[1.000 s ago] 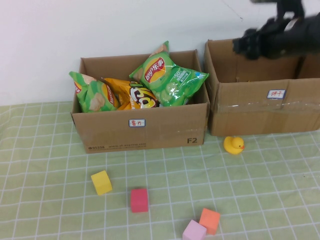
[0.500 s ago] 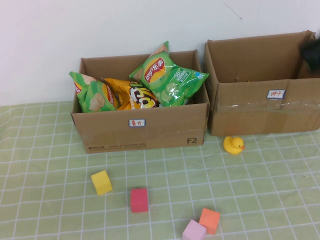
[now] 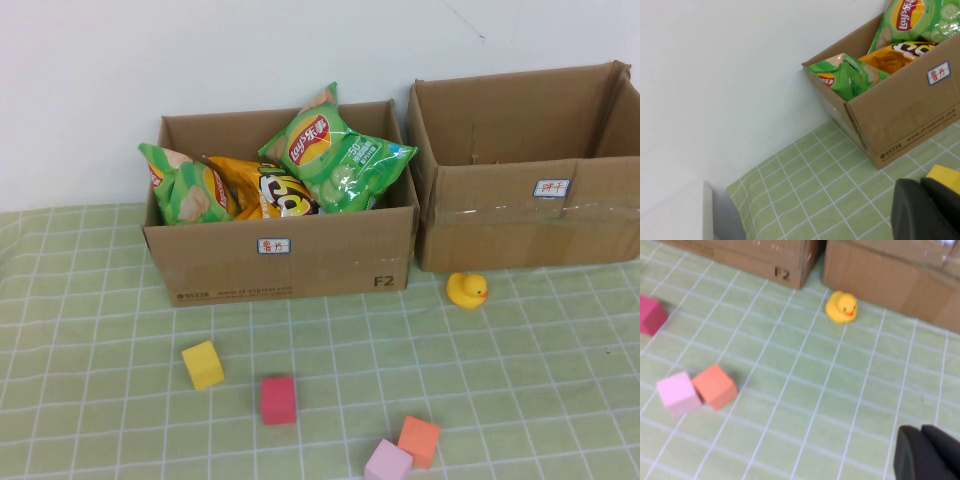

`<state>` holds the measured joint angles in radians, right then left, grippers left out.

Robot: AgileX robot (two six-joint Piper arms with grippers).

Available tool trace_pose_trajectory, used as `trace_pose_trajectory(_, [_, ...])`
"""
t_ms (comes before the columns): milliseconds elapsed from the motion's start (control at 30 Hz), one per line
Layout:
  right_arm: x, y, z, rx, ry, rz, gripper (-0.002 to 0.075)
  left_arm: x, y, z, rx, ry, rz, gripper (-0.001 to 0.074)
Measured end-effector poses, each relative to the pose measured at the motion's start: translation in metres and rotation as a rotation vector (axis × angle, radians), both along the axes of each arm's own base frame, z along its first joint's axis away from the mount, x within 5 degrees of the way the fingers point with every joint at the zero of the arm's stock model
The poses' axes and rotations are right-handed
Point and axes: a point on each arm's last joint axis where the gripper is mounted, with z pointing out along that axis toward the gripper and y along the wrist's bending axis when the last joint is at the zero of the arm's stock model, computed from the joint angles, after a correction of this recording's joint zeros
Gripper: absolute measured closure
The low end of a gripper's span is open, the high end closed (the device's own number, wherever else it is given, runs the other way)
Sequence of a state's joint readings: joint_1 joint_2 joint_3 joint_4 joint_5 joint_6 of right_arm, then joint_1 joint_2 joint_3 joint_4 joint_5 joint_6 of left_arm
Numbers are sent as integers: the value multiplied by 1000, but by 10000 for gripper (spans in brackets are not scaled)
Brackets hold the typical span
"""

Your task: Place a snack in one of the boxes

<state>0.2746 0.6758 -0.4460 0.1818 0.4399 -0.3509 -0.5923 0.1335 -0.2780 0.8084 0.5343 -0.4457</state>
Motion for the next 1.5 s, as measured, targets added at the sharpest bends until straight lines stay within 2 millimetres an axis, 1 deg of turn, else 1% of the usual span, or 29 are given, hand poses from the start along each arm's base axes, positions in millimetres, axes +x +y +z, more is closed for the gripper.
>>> trace_pose_trajectory(133, [-21,-5,-16,2,22,6,725,0,0,0,-37,8,6,736])
trace_pose_trajectory(200, [-29,-7,-23,-2,54,13,727,0,0,0,-122,24,19,736])
trace_pose_trajectory(300, [-33,-7,-29,-9,100,21,727,0,0,0,-193,38,31,736])
trace_pose_trajectory(467, [-37,-7,-32,-15,156,31,727,0,0,0,-235,47,37,736])
trace_pose_trajectory(1000, [-38,-6,-32,-11,164,31,727,0,0,-1,-241,49,40,736])
trace_pose_trajectory(1233, [-38,-6,-32,-11,164,31,728,-1,3,-17,-229,53,105,736])
trace_pose_trajectory(1433, [-38,-6,-32,-3,166,31,728,1,-7,-39,-225,50,70,736])
trace_pose_trajectory(1500, [-38,-6,-32,1,167,31,728,2,-10,-50,-245,76,66,736])
